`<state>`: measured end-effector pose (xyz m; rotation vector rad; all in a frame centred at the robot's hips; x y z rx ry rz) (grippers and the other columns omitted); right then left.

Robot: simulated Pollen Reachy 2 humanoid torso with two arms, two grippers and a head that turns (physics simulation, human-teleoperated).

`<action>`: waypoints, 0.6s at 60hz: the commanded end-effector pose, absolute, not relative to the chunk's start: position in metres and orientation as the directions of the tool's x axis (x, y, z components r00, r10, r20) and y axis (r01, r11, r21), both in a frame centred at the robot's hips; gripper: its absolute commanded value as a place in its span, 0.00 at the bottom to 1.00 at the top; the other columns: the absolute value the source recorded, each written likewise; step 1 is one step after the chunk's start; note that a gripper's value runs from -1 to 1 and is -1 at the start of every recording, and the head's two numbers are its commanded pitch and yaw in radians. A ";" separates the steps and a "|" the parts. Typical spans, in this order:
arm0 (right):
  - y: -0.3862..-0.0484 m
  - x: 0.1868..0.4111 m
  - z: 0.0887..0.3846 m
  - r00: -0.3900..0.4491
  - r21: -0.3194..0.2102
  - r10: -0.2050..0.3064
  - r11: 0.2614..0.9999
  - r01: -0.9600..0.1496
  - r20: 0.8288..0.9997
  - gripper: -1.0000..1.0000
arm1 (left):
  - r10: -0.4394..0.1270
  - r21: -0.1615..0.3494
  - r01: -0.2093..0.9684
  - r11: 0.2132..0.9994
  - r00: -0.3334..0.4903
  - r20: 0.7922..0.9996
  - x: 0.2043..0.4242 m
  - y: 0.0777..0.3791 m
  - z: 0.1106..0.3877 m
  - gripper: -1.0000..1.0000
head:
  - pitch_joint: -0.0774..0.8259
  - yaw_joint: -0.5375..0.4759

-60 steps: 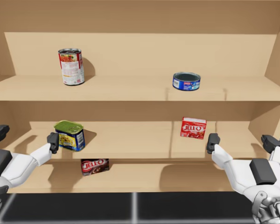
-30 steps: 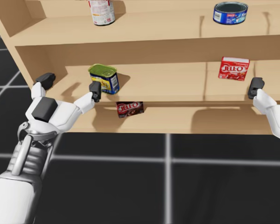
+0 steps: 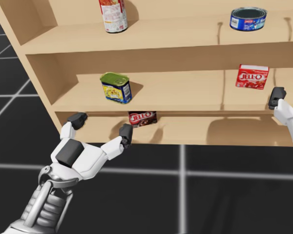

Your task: Retrieve the pudding box from the shelves.

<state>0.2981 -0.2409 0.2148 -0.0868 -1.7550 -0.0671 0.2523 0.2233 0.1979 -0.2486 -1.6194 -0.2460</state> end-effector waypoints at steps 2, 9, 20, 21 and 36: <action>-0.238 0.298 0.212 -0.181 0.020 -0.002 0.995 0.098 0.983 0.00 | 0.088 -0.089 0.318 0.944 0.017 0.996 0.252 0.193 0.163 0.00 | 0.71 0.69; -0.238 0.299 0.212 -0.183 0.017 0.002 0.995 0.100 0.983 0.00 | 0.101 -0.102 0.305 0.947 0.020 0.995 0.267 0.182 0.152 0.00 | 0.71 0.70; -0.238 0.299 0.212 -0.189 0.015 0.005 0.995 0.103 0.982 0.00 | 0.109 -0.128 0.271 0.954 0.084 0.990 0.301 0.161 0.133 0.00 | 0.71 0.70; -0.238 0.299 0.212 -0.189 0.015 0.005 0.995 0.103 0.982 0.00 | 0.110 -0.130 0.265 0.955 0.090 0.990 0.304 0.159 0.131 0.00 | 0.71 0.70; -0.239 0.298 0.213 -0.193 0.019 0.002 0.994 0.105 0.981 0.00 | 0.148 -0.191 0.240 0.952 0.187 0.971 0.338 0.128 0.118 0.00 | 0.71 0.70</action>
